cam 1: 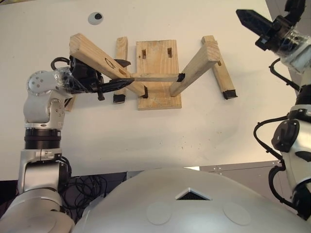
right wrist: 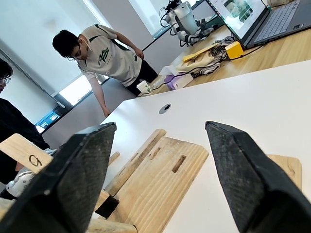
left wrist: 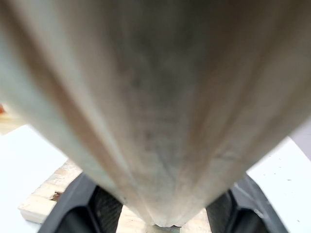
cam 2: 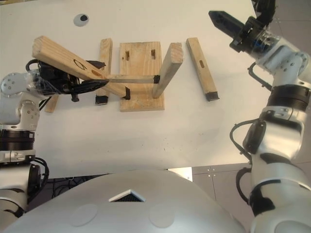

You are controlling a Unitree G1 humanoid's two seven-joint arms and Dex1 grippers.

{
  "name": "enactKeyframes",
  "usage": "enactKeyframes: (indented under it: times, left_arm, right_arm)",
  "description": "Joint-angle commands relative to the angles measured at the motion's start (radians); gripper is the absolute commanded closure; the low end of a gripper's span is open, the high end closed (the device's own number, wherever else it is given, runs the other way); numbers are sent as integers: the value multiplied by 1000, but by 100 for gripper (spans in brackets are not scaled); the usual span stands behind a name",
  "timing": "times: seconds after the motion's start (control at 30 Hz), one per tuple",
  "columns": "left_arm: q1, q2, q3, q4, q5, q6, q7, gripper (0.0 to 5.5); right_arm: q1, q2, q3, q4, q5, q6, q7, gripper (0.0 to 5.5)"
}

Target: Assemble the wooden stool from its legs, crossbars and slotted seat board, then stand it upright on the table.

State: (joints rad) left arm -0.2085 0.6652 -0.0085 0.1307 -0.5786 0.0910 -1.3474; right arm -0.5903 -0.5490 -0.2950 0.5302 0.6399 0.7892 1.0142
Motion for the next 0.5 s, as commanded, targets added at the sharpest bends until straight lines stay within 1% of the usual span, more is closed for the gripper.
enactKeyframes:
  times: [0.03,0.13,0.27,0.5]
  left_arm:
    - [-3,52,-56,35,106,-17,-61,349]
    - [-25,62,-80,36,133,-54,-95,349]
    - [-63,72,-95,39,129,-41,-122,349]
    - [-107,86,-150,42,218,-54,-112,349]
  right_arm:
    - [68,40,-42,-100,41,8,-58,213]
    - [109,56,-63,-144,60,9,-89,213]
    - [152,71,-81,-191,85,6,-124,213]
    - [218,86,-113,-272,116,3,-167,213]
